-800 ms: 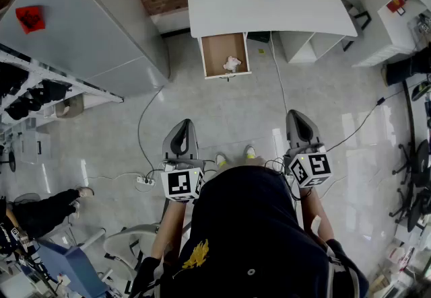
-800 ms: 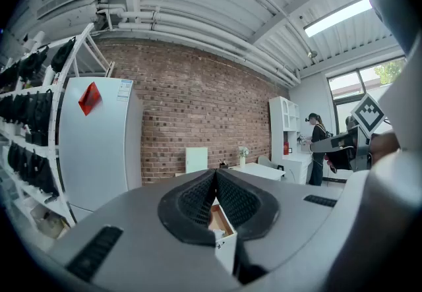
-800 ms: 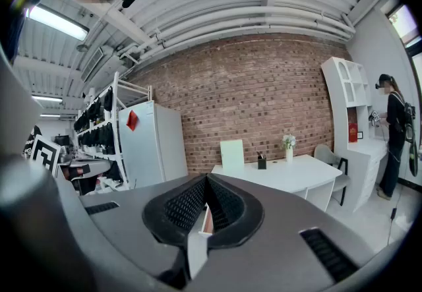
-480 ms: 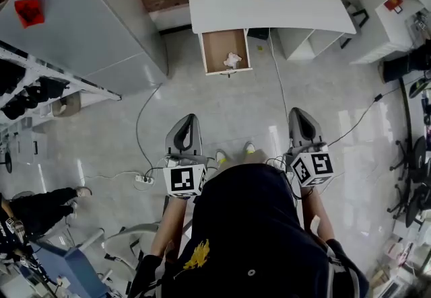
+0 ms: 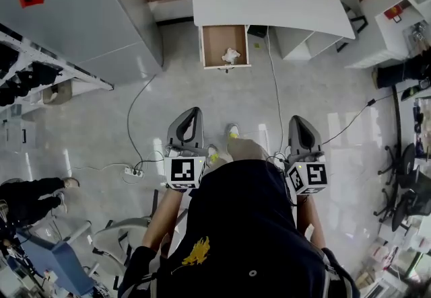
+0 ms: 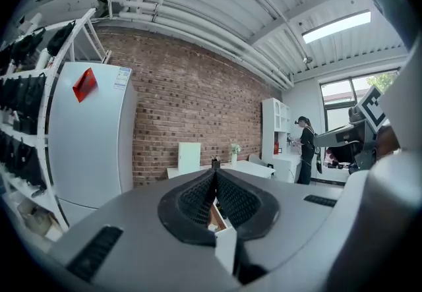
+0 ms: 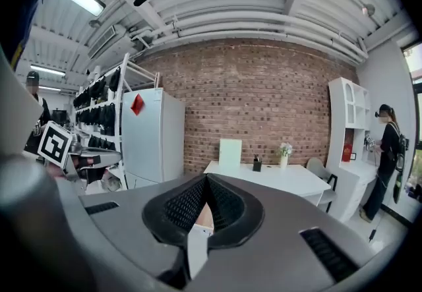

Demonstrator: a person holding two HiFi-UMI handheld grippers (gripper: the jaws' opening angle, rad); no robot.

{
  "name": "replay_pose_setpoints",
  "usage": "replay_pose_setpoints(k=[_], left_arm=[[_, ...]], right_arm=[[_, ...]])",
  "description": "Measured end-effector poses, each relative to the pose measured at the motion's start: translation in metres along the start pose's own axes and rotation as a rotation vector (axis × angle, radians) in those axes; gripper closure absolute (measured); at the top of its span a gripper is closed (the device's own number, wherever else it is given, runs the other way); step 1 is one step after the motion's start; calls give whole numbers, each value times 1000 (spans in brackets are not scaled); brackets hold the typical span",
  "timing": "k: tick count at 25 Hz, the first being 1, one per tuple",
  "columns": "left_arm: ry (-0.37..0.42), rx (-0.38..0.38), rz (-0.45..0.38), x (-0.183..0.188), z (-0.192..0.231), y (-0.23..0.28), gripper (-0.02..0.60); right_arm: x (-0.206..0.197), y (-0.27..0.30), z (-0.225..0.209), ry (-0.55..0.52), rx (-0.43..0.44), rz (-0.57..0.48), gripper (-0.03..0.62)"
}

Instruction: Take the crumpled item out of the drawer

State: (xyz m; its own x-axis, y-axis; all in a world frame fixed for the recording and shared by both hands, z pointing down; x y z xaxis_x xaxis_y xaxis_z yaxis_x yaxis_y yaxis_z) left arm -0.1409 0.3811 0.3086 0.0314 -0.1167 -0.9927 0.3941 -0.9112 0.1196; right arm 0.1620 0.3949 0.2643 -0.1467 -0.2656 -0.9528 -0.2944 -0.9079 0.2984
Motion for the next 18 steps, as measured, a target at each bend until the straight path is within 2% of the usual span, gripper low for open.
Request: replay_pose_setpoints(k=[3, 9, 14, 18], left_arm=[[26, -28, 8, 1, 6, 5, 565], [21, -15, 35, -5, 14, 27, 565], [55, -3, 40, 4, 10, 72, 565], [54, 12, 64, 9, 19, 130, 565]], right_arm=[[-4, 6, 6, 12, -3, 11, 568], [-19, 31, 1, 43, 7, 37, 568], [-13, 78, -28, 53, 40, 21, 568], [-13, 134, -53, 78, 76, 24, 568]])
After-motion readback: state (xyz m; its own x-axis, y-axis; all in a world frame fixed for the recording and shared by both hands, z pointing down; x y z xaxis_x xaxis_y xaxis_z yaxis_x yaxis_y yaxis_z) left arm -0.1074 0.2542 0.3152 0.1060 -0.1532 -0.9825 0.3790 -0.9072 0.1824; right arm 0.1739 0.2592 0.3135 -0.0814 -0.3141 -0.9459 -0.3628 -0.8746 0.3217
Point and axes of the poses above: the fingertips, and each gripper's own axes: y forward along the fingers, z to its left, x out of its top, the point moved 7 cm from there along -y, backward along the fingers, and after that the axes turned 1 degree about -x, right-handed, at the moved point
